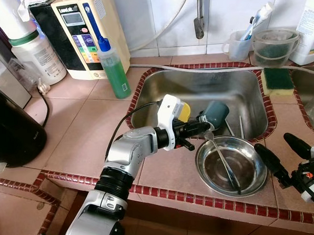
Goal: Kitchen organization
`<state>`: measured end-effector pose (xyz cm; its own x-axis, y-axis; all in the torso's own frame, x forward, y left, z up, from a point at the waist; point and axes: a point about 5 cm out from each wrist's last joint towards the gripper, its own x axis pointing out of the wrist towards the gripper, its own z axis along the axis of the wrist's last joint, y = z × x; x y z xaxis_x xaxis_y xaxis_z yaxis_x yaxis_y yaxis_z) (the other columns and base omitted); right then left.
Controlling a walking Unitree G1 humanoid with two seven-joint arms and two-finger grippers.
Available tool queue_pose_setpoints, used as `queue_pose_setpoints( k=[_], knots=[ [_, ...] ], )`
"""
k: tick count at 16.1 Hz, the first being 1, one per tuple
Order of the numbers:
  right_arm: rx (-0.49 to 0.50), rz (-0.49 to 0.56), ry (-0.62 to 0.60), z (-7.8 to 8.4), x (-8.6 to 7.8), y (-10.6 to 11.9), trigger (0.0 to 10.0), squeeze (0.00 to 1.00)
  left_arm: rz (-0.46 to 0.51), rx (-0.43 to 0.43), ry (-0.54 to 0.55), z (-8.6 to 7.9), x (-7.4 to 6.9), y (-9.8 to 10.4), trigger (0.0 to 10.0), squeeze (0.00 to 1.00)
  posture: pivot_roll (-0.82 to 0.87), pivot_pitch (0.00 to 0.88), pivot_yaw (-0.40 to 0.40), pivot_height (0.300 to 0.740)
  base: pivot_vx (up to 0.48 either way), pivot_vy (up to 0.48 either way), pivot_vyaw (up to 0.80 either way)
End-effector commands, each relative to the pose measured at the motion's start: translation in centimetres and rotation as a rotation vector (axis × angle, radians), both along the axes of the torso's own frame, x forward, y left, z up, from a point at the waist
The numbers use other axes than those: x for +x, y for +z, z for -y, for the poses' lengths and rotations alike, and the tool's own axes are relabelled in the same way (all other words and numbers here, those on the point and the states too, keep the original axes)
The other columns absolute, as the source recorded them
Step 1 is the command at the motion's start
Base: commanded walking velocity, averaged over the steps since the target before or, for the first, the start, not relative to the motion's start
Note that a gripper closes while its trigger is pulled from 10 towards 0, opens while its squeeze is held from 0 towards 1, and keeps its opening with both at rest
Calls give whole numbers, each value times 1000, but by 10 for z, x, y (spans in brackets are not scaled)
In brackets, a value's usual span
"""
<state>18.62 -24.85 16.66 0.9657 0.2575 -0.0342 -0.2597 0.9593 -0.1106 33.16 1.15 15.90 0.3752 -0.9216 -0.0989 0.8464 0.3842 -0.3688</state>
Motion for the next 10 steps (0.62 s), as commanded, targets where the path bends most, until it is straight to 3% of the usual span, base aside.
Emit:
queue_pose_setpoints(
  k=[1, 10],
  knots=[
    [3, 1, 6, -2, 0, -1, 10000, 0, -1, 18, 4, -4, 0, -2, 0, 0, -278, 70, 193, 732, 0, 0, 0],
    [3, 6, 0, 0, 2, -1, 10000, 0, -26, 13, 13, -6, 2, -1, 0, 0, -267, 79, 192, 732, 0, 0, 0]
  ],
)
